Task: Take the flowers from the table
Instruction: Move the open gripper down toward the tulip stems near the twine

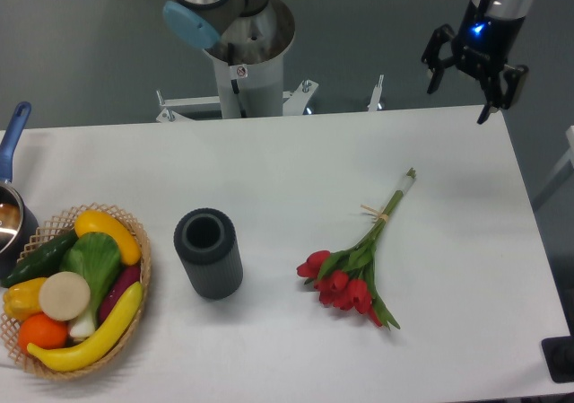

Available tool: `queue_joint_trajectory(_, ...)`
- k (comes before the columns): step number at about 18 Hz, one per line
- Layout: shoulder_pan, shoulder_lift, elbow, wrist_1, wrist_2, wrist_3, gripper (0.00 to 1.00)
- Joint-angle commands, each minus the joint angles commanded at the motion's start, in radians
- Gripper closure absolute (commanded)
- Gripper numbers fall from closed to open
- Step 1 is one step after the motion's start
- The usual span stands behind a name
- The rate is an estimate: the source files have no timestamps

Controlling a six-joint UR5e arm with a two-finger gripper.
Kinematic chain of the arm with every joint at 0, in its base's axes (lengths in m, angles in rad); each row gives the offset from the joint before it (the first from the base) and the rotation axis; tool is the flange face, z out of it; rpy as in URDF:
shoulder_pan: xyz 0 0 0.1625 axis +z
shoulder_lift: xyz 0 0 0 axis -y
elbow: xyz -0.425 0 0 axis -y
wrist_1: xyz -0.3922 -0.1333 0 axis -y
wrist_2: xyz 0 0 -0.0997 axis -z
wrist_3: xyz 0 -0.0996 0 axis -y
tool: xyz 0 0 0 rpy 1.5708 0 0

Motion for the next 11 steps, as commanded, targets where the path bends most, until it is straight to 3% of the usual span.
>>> queue_joint_trajectory(2, -0.002, 0.002, -0.011, 0.042, 0.003, -0.075, 0.00)
queue_joint_trajectory(11, -0.106, -0.049, -0.028, 0.049, 0.012, -0.202, 0.00)
